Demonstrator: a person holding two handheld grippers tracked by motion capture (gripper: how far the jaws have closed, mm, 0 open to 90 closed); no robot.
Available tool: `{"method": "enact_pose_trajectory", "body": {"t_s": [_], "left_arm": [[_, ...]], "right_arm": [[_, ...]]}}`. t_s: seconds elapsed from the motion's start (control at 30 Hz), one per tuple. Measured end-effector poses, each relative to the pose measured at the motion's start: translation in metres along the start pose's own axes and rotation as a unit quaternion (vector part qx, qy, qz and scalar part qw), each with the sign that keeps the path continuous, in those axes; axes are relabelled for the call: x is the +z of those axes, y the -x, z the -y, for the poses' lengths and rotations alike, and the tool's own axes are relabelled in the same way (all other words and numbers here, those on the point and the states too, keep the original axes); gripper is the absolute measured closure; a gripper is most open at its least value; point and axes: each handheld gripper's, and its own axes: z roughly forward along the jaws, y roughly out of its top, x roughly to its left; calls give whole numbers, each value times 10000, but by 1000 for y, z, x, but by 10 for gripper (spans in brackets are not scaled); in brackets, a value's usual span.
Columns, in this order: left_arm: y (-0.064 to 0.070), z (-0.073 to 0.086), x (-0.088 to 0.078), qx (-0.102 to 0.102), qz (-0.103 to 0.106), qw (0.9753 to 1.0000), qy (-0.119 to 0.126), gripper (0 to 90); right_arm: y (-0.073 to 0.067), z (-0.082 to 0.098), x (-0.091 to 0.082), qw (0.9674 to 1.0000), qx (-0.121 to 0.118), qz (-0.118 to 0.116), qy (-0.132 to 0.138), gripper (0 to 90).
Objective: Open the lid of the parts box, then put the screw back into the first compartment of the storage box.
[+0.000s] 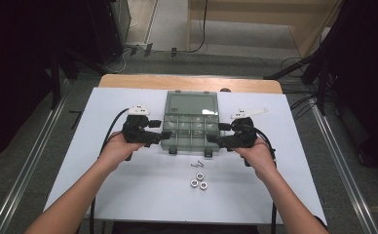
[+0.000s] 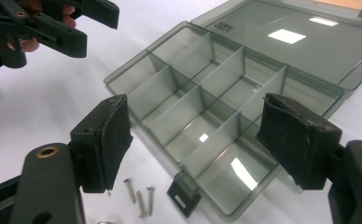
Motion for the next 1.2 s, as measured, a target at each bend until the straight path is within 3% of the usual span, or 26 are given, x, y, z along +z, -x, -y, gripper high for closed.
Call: {"method": "enact_pose_trajectory", "body": {"t_s": [0.57, 0.8, 1.07, 1.2], "left_arm": [[12, 27, -24, 159, 87, 9998, -47, 315], [15, 40, -33, 266, 118, 9995, -129, 315], [16, 49, -38, 217, 179, 9994, -178, 315], [16, 54, -40, 211, 204, 9994, -193, 315]], "right_arm": [[-15, 19, -12, 9997, -194, -91, -142, 253], [-17, 25, -17, 9997, -154, -160, -119, 248], [-19, 27, -16, 9996, -36, -234, -131, 235], [-22, 28, -13, 9994, -101, -294, -175, 243]]}}
